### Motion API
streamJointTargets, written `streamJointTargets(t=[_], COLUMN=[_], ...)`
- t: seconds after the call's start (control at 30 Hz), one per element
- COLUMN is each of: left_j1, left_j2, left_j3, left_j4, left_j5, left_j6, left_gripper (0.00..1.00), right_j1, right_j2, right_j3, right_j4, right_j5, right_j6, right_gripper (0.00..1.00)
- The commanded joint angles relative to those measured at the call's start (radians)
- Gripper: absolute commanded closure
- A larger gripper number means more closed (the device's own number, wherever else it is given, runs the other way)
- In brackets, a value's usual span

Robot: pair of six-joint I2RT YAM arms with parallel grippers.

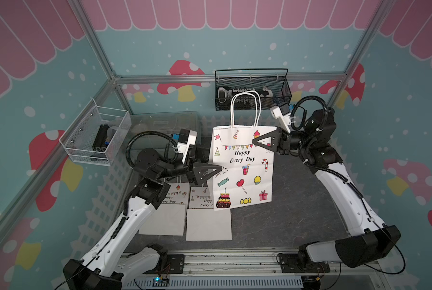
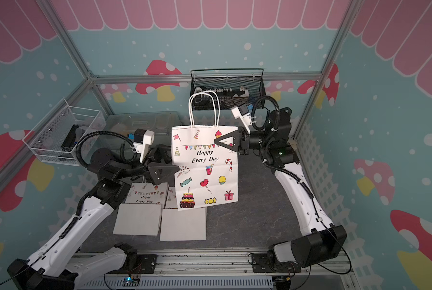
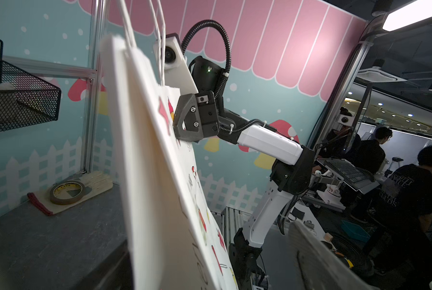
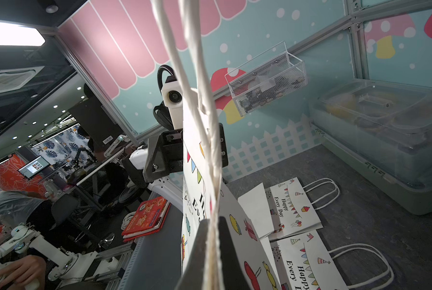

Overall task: Put away the paper bag
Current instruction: Press the paper bag.

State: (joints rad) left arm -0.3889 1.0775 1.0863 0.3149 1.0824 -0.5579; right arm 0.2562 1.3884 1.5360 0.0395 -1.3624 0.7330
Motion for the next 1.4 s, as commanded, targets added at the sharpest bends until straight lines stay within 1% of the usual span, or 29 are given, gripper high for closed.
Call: streamJointTargets(t=[0.0, 0.13, 0.23, 0.43, 0.67, 0.83, 0.87, 1.0, 1.1, 1.23, 1.3, 1.37], left_j1=[-0.008, -0.008, -0.008, -0.01, -0.016, -0.016, -0.016, -0.016, -0.015, -0.017, -0.017, -0.016], left_j2=[0.015, 0.019, 0.021, 0.04, 0.076, 0.088, 0.09, 0.09, 0.085, 0.081, 0.083, 0.086], left_j3=[0.046, 0.062, 0.061, 0.063, 0.069, 0.073, 0.073, 0.075, 0.074, 0.071, 0.07, 0.07], left_j4=[-0.184, -0.274, -0.275, -0.273, -0.279, -0.285, -0.286, -0.287, -0.289, -0.287, -0.278, -0.267], left_j5=[-0.048, -0.088, -0.093, -0.093, -0.075, -0.073, -0.073, -0.073, -0.083, -0.096, -0.096, -0.098], left_j6=[0.126, 0.186, 0.187, 0.185, 0.188, 0.194, 0.193, 0.193, 0.194, 0.198, 0.19, 0.18], left_gripper=[0.16, 0.16, 0.18, 0.24, 0.37, 0.45, 0.47, 0.52, 0.58, 0.71, 0.79, 0.89], right_j1=[0.015, 0.022, 0.027, 0.055, 0.095, 0.103, 0.104, 0.107, 0.109, 0.109, 0.109, 0.109], right_j2=[-0.042, -0.061, -0.064, -0.07, -0.07, -0.08, -0.081, -0.087, -0.093, -0.108, -0.115, -0.121], right_j3=[0.011, 0.021, 0.031, 0.042, 0.068, 0.064, 0.063, 0.059, 0.054, 0.039, 0.034, 0.028], right_j4=[-0.068, -0.179, -0.263, -0.325, -0.381, -0.381, -0.381, -0.383, -0.389, -0.389, -0.382, -0.371], right_j5=[0.051, 0.082, 0.116, 0.224, 0.377, 0.422, 0.455, 0.483, 0.499, 0.518, 0.52, 0.523], right_j6=[-0.065, -0.148, -0.205, -0.252, -0.297, -0.301, -0.301, -0.303, -0.309, -0.313, -0.31, -0.305], right_gripper=[1.0, 1.0, 1.0, 1.0, 1.0, 1.0, 1.0, 1.0, 1.0, 1.0, 0.98, 0.94])
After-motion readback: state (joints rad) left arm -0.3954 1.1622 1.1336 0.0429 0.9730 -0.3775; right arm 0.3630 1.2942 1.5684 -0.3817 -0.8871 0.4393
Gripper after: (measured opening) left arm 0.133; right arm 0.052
